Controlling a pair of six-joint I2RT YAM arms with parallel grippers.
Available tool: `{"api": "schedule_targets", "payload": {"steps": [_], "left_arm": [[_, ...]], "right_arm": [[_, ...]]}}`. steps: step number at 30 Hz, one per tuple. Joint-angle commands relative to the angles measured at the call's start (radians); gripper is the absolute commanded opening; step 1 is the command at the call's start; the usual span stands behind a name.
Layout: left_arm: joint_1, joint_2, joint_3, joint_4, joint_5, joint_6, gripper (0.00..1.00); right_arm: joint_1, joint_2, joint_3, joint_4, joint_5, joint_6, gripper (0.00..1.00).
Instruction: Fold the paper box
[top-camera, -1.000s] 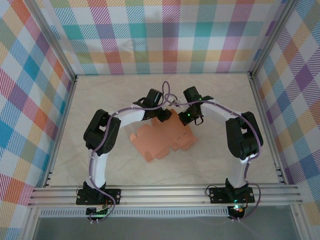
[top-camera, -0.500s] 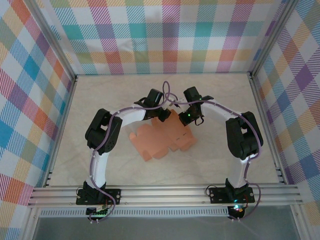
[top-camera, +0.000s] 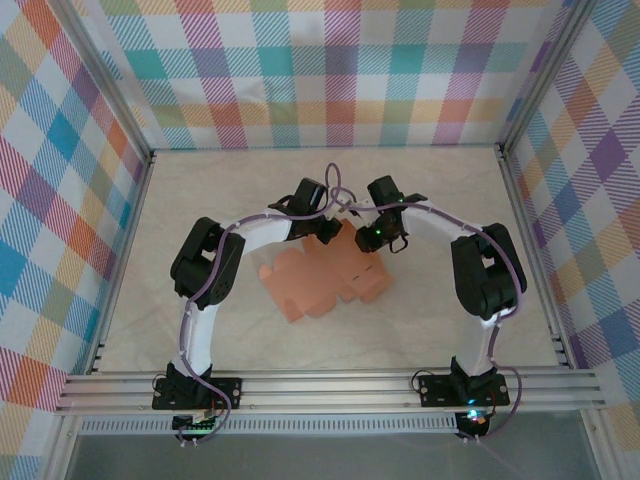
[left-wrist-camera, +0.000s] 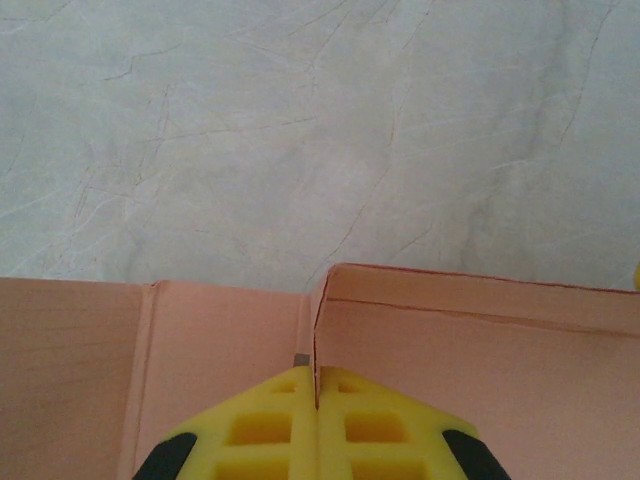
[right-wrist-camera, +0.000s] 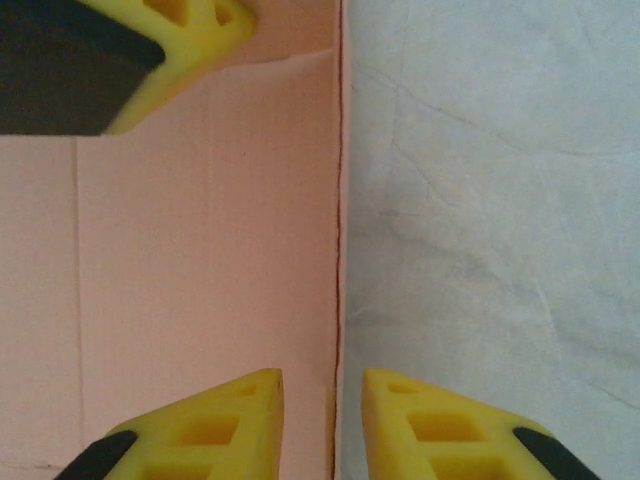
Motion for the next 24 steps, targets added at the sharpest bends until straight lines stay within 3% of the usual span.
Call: {"api": "schedule_targets", "payload": {"steps": [1, 8, 14, 24], "left_arm": [[-0.003, 0.009, -0.017, 0.022, 0.013, -0.001, 0.0], [-0.003, 0.014, -0.016, 0.019, 0.012, -0.001, 0.0], [-0.003, 0.012, -0.017, 0.02, 0.012, -0.004, 0.0], [-0.003, 0.009, -0.017, 0.022, 0.018, -0.008, 0.0]], "right_arm": [[-0.014, -0.058, -0.044, 0.039, -0.052, 0.018, 0.27], [-0.019, -0.104, -0.1, 0.082, -0.069, 0.039, 0.27], [-0.019, -0.105, -0.107, 0.099, -0.027, 0.044, 0.2], [-0.019, -0.071, -0.102, 0.108, 0.001, 0.032, 0.2]]}}
